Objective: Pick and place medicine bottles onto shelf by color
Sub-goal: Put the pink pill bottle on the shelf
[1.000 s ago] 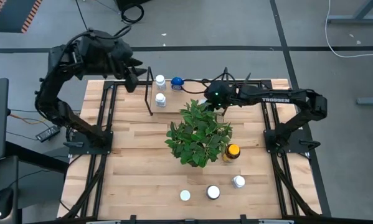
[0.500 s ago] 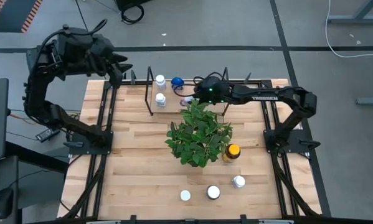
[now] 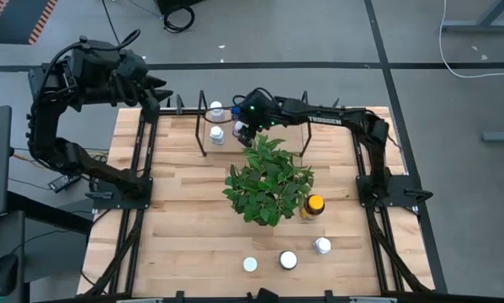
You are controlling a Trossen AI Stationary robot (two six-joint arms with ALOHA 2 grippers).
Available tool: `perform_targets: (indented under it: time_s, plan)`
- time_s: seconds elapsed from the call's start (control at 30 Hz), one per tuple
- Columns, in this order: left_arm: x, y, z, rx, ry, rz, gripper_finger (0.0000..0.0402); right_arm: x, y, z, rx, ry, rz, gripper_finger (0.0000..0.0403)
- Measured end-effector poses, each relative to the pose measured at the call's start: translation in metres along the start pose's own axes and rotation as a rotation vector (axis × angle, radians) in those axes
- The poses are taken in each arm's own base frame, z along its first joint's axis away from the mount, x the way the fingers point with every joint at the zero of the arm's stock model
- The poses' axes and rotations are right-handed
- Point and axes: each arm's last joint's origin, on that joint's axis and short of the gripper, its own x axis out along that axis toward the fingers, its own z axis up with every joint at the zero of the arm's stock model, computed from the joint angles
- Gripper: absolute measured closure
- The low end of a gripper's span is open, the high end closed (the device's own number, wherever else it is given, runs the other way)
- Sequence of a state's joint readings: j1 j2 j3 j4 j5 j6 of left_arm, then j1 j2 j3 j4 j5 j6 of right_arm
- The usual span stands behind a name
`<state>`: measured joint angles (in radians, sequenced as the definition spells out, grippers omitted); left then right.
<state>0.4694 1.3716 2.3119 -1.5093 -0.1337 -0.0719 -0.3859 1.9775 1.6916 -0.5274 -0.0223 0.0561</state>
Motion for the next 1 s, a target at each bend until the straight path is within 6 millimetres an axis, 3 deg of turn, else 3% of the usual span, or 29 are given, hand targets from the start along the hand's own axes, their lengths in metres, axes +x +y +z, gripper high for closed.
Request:
perform_targets:
  time_s: [0.17, 0.43, 1.0]
  plan:
    - [0.000, 0.000, 0.000, -0.003, -0.001, 0.000, 0.0230, 0.009, -0.001, 0.010, 0.004, 0.049, -0.010, 0.0219]
    - [0.000, 0.000, 0.000, -0.003, -0.001, 0.000, 0.0230, 0.017, 0.002, 0.005, 0.006, 0.231, -0.032, 0.0218]
    - [0.007, -0.001, 0.008, 0.020, -0.048, 0.001, 0.0230, 0.017, 0.001, 0.009, 0.038, 0.183, -0.076, 0.0217]
